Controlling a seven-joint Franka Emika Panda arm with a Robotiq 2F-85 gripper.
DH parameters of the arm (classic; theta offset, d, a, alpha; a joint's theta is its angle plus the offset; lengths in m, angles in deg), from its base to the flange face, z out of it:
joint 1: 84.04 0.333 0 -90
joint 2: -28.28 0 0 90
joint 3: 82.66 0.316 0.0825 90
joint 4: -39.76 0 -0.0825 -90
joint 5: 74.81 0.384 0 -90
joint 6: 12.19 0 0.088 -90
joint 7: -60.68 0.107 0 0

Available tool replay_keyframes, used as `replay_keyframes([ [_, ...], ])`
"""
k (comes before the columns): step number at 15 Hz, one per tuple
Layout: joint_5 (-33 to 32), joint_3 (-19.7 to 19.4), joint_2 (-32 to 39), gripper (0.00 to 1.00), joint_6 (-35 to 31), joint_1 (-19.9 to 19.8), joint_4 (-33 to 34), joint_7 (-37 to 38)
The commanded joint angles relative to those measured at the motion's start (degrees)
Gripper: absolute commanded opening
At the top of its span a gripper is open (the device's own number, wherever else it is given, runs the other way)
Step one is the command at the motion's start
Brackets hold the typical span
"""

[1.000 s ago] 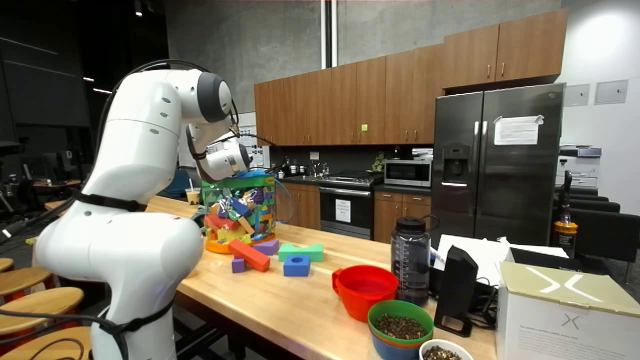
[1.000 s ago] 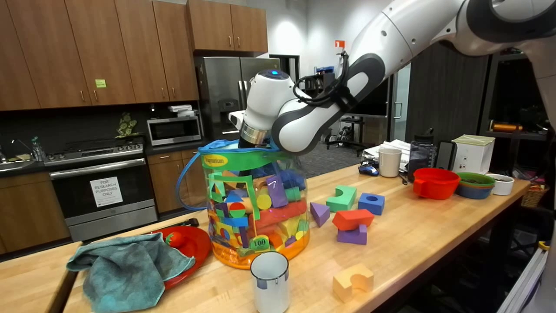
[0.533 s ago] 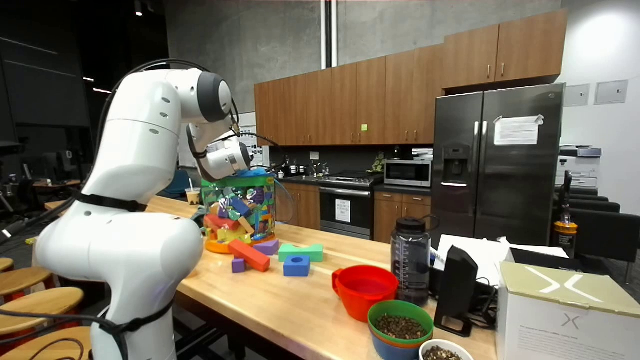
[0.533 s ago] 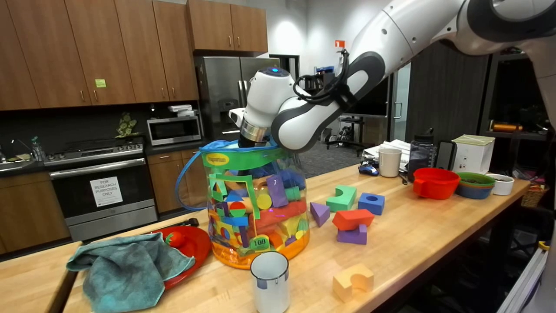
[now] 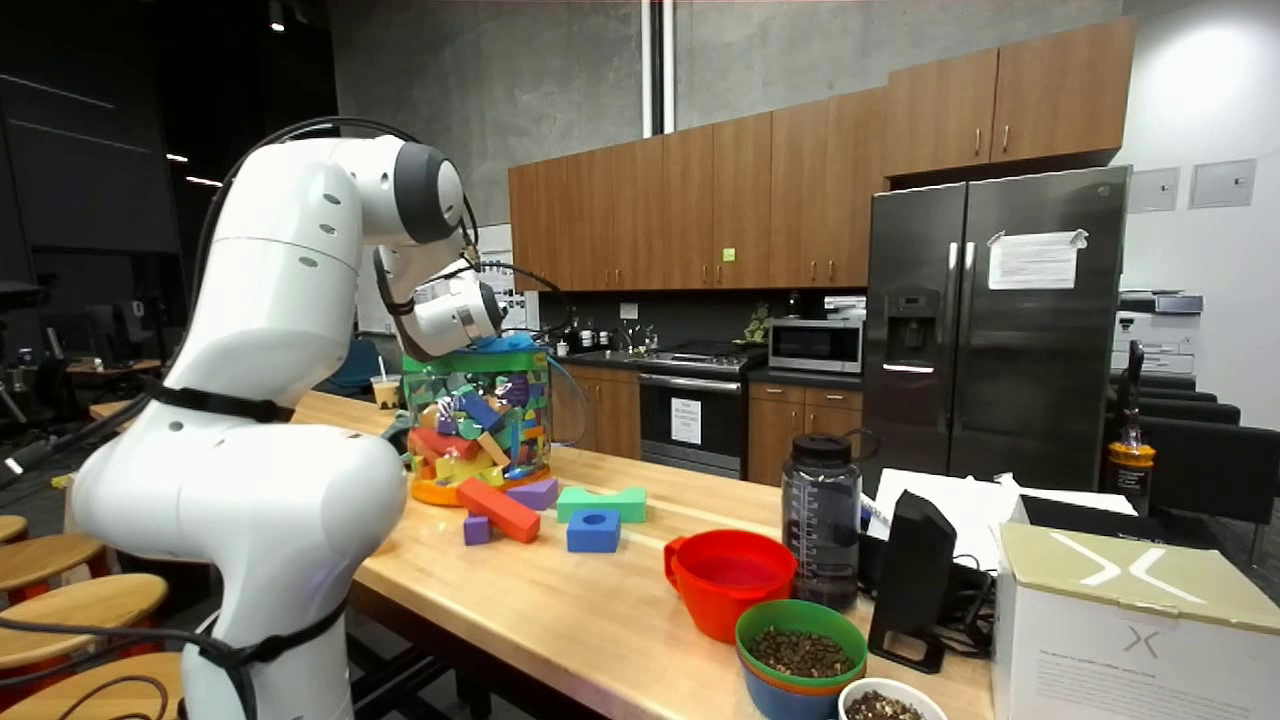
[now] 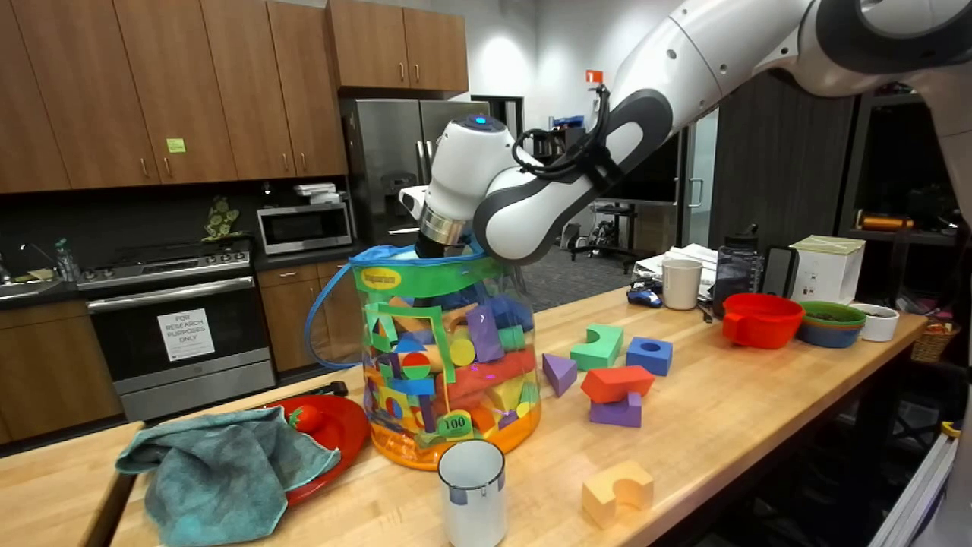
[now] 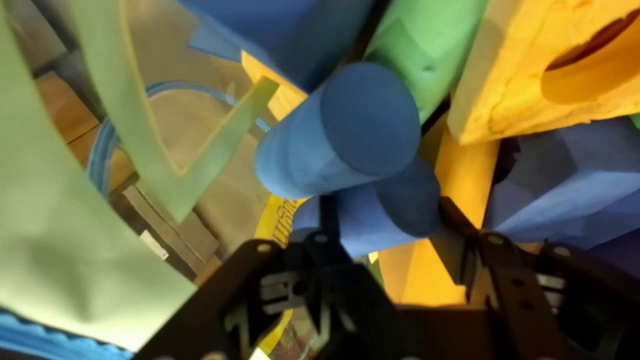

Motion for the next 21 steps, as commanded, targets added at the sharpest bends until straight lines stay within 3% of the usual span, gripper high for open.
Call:
replay_keyframes([
  [1,0.2,0.1,-1.4,0.23,-0.2,0.0,0.2,-1.1],
  [9,-1.5,-0.5,-3.8,0.16,-3.6,0.4,3.0,-0.3],
  [16,-10.8,-3.8,-7.0,0.16,-8.6,0.6,2.9,7.1],
  [21,5.7,-0.8,-7.5,0.16,-8.5,-4.6,1.7,4.7],
])
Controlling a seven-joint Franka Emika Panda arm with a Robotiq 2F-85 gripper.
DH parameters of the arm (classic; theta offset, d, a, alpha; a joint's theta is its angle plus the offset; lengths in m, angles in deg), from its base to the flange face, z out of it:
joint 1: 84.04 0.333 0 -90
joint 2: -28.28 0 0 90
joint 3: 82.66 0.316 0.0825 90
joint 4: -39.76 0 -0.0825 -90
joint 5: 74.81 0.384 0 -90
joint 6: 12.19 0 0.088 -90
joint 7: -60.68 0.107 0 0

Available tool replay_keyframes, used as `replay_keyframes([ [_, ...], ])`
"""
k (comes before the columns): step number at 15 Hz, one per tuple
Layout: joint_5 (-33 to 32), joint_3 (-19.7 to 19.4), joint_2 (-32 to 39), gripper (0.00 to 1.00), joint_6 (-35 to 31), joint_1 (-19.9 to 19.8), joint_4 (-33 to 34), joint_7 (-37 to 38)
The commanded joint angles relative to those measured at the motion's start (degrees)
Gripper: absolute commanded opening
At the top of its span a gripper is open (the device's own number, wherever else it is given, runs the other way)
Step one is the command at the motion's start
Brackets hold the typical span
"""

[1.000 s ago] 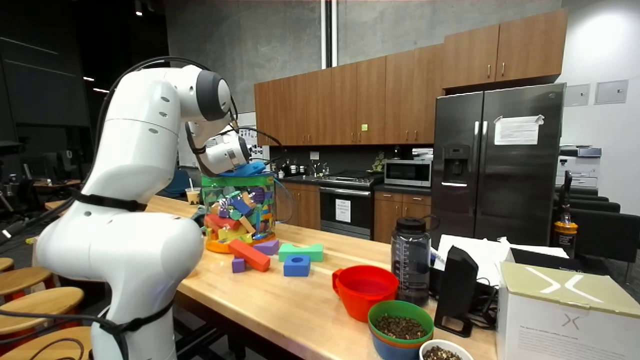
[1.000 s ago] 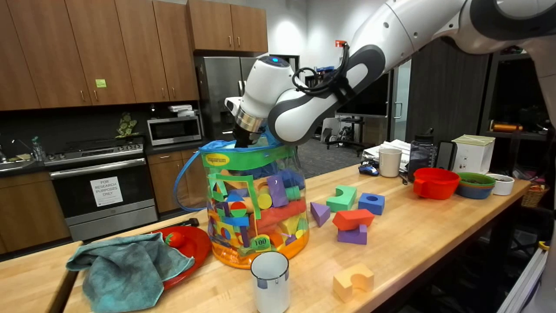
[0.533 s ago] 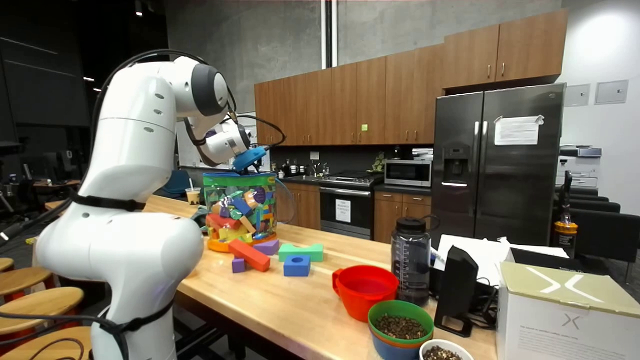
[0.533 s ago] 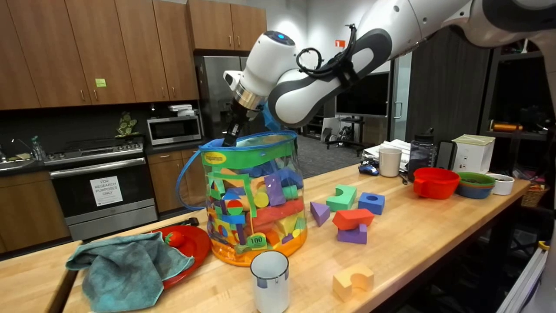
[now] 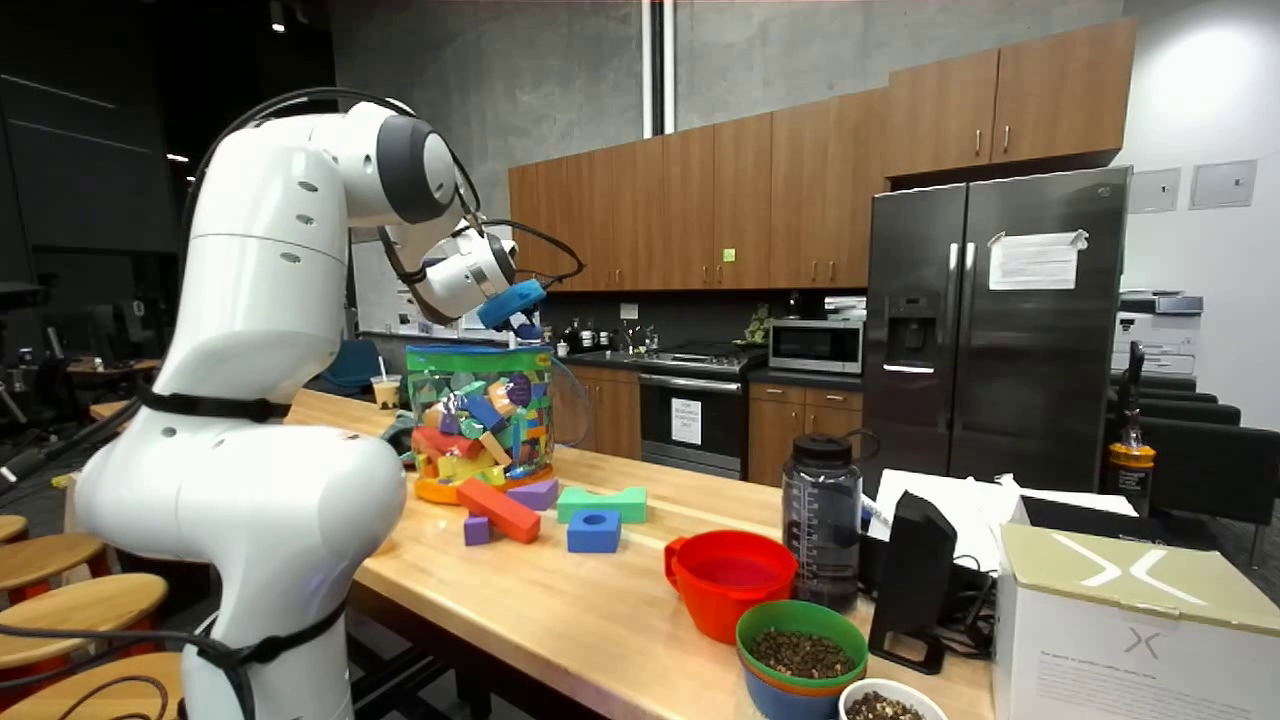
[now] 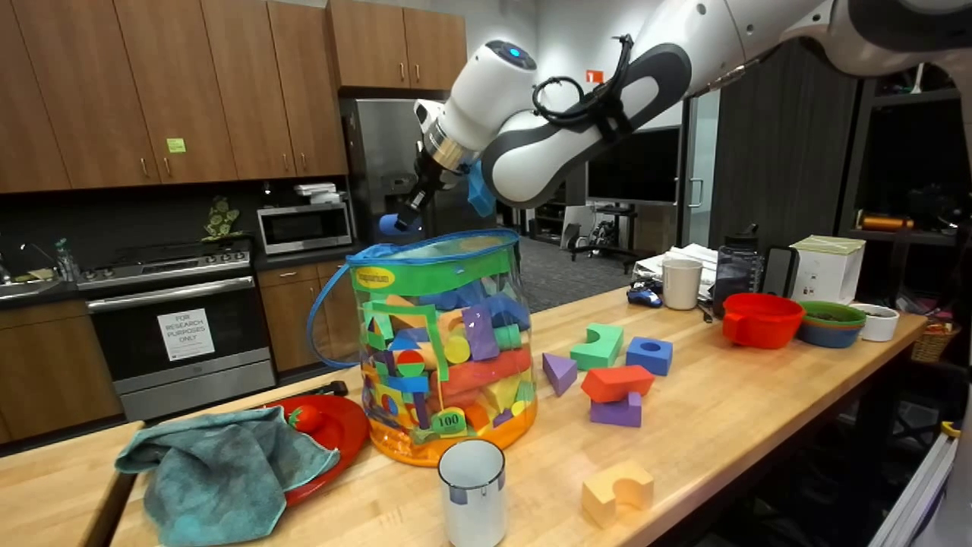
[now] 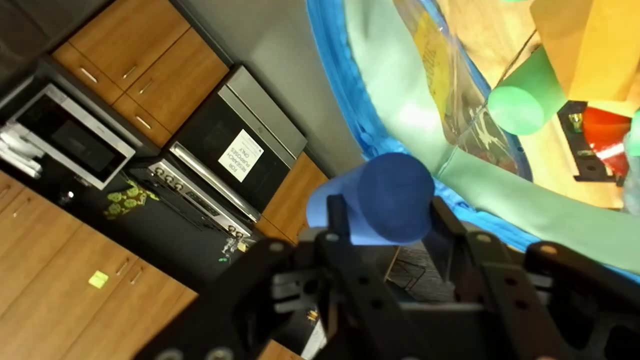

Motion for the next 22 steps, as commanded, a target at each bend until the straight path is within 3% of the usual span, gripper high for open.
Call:
replay_keyframes([
  [1,10.7,1.6,-2.8,0.16,2.5,-3.8,-2.2,-2.4],
  [3,12.6,-0.1,-4.3,0.16,5.6,-4.7,-1.8,-1.3],
  [7,9.3,-3.9,-7.8,0.16,8.3,-6.0,-1.6,3.4],
  [11,14.4,-2.4,-10.9,0.16,15.3,-8.4,-2.8,-0.4],
  [20,24.0,-0.4,-15.0,0.16,32.1,-8.8,-5.2,-9.8],
  [22,22.8,-0.1,-15.3,0.16,33.7,-8.5,-6.6,-8.4],
])
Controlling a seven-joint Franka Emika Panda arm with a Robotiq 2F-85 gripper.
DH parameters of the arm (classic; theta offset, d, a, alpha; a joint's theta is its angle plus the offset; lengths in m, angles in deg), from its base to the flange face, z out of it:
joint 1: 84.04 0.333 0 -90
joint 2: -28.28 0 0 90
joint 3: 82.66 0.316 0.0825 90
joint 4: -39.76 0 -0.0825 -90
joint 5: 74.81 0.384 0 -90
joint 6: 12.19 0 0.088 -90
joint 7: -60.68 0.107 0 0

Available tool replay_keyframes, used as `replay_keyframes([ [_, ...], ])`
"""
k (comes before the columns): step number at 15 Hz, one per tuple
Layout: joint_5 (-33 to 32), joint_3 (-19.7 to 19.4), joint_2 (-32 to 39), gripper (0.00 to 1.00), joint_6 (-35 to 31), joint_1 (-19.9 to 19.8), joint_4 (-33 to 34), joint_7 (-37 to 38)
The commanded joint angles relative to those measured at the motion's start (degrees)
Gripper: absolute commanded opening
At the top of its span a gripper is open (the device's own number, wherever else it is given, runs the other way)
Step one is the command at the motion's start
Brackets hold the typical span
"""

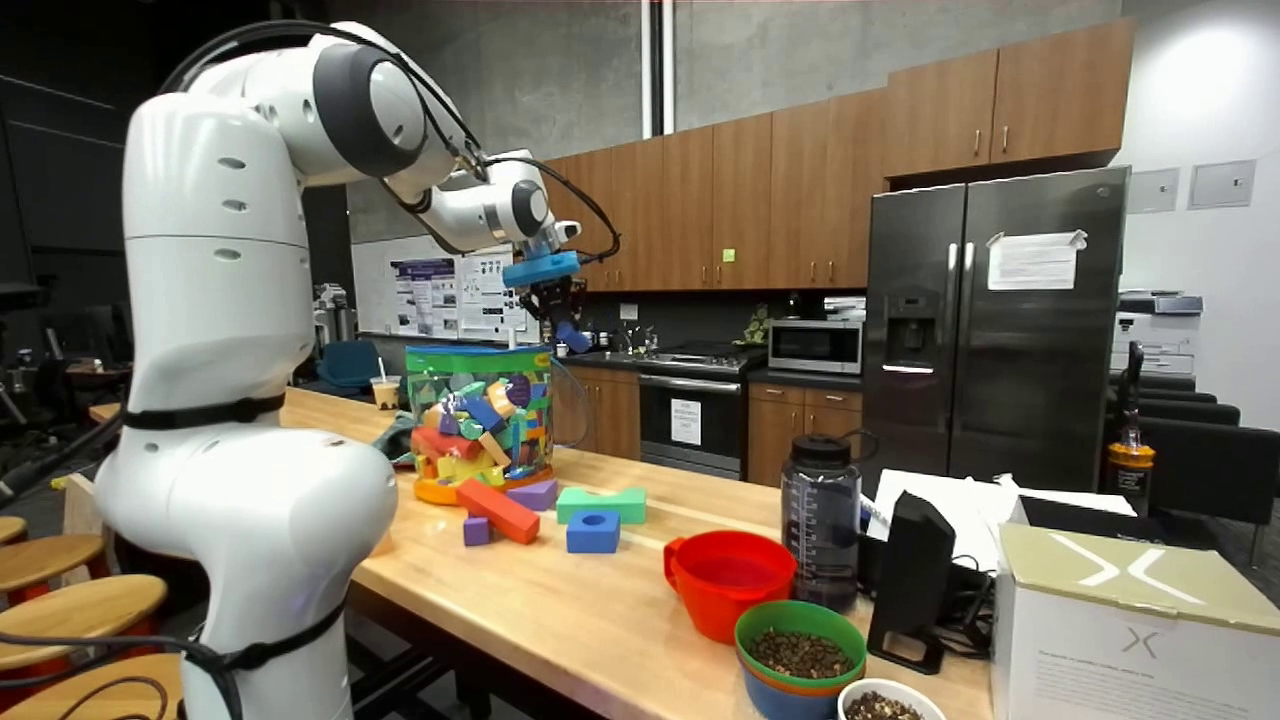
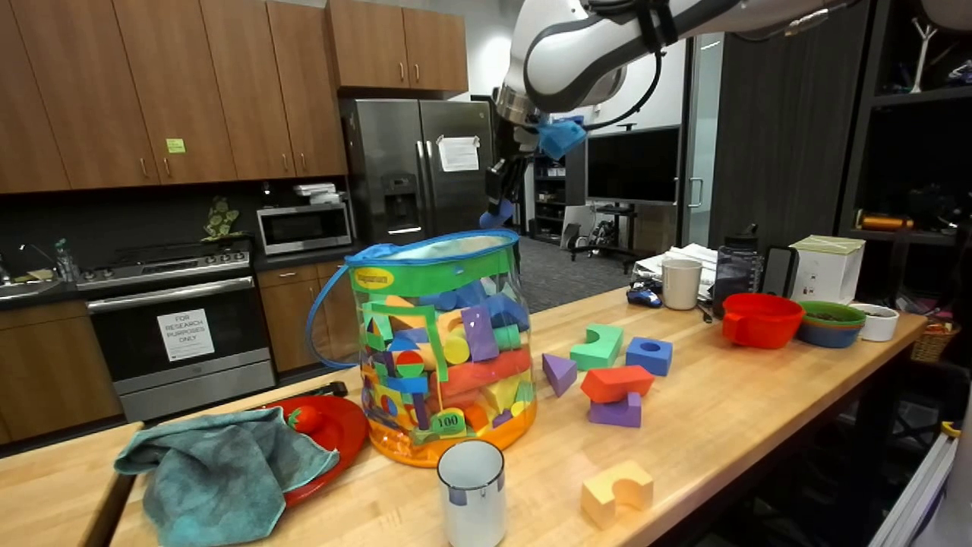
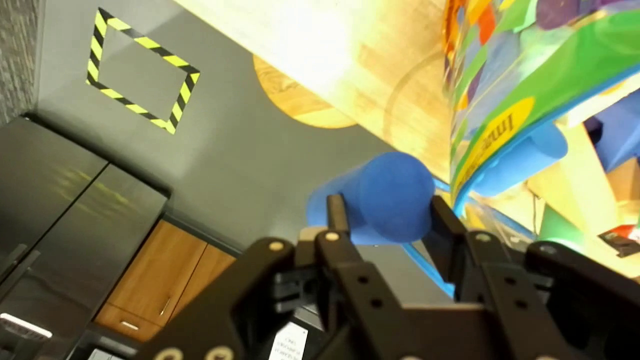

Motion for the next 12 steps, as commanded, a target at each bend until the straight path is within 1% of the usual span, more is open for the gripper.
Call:
replay_keyframes([
  [1,-1.0,1.1,-2.5,0.16,2.6,-0.7,-4.3,0.8],
  [4,-1.8,1.4,-2.6,0.16,2.4,-0.7,-7.7,2.4],
  [6,0.4,1.7,-2.6,0.16,3.0,-0.6,-10.0,1.9],
  [8,4.7,2.5,-2.5,0.16,4.0,-0.1,-13.2,0.5],
  [9,5.7,2.9,-2.1,0.16,3.8,0.2,-14.5,0.9],
  [12,4.9,4.3,-0.3,0.16,-1.4,1.0,-17.2,4.7],
])
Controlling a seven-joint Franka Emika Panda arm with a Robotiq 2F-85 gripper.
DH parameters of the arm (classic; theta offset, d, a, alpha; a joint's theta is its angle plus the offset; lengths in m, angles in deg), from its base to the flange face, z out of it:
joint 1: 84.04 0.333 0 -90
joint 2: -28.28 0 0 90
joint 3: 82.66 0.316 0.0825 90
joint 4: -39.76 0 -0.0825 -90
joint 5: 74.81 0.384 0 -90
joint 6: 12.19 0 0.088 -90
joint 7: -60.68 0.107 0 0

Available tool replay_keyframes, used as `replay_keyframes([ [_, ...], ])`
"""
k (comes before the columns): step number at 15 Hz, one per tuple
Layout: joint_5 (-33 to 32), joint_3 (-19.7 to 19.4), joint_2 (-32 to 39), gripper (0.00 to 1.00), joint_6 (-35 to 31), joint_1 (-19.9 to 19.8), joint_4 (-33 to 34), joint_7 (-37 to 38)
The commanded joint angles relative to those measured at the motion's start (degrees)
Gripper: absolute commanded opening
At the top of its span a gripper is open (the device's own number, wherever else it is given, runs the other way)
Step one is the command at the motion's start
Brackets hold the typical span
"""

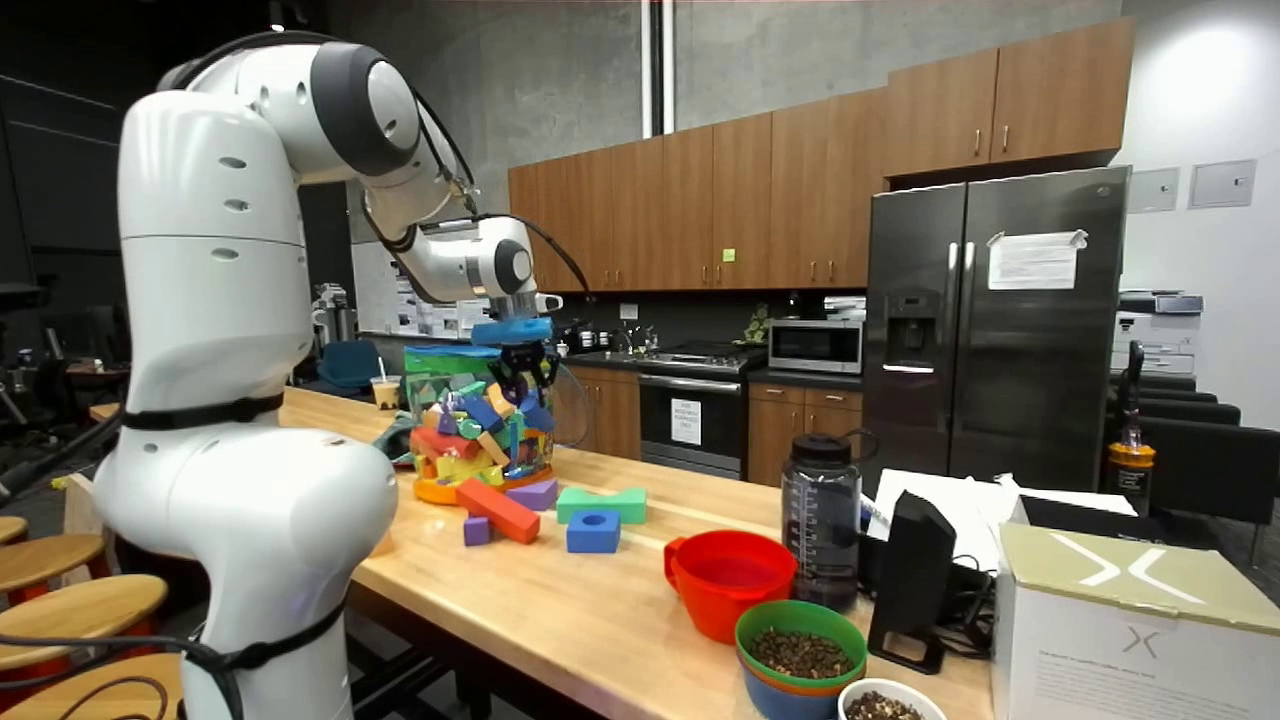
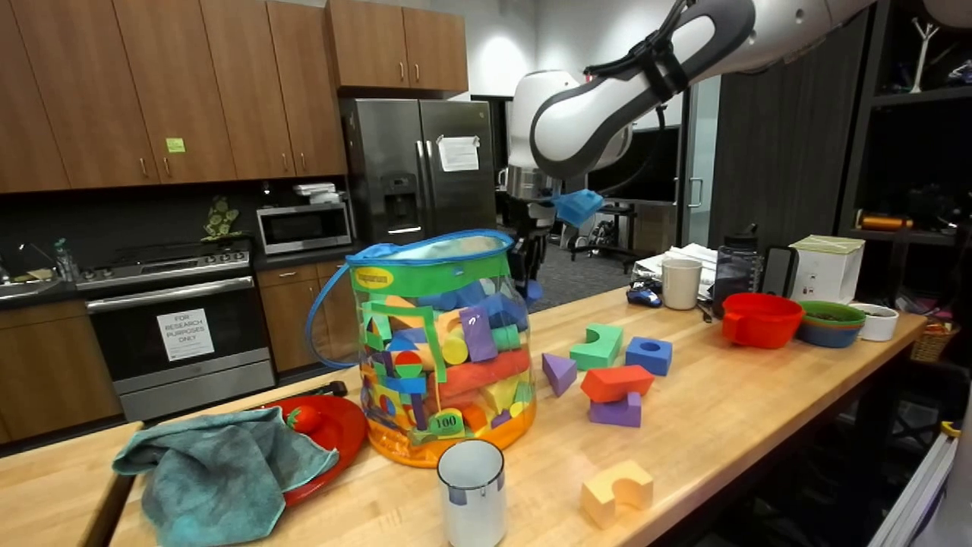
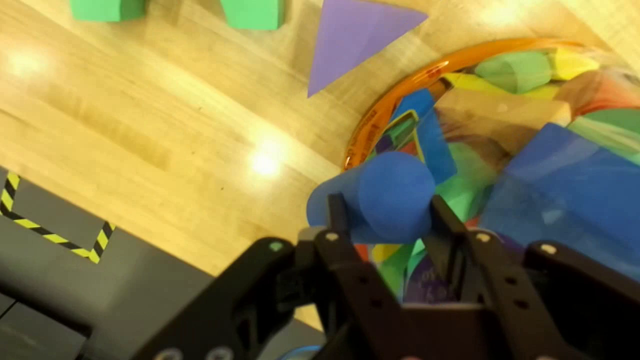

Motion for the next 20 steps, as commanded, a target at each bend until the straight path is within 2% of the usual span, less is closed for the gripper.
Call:
replay_keyframes([
  [1,0.2,1.9,0.8,0.16,-6.9,1.0,-3.5,3.8],
  [6,-0.2,4.1,3.9,0.16,-17.2,2.8,-4.0,6.0],
  [10,-0.5,4.7,5.7,0.16,-20.1,3.7,-3.9,5.4],
  [12,-2.2,4.3,5.6,0.16,-19.2,3.9,-4.0,5.9],
  [20,-15.3,2.6,4.5,0.16,-22.4,4.7,-10.0,14.4],
])
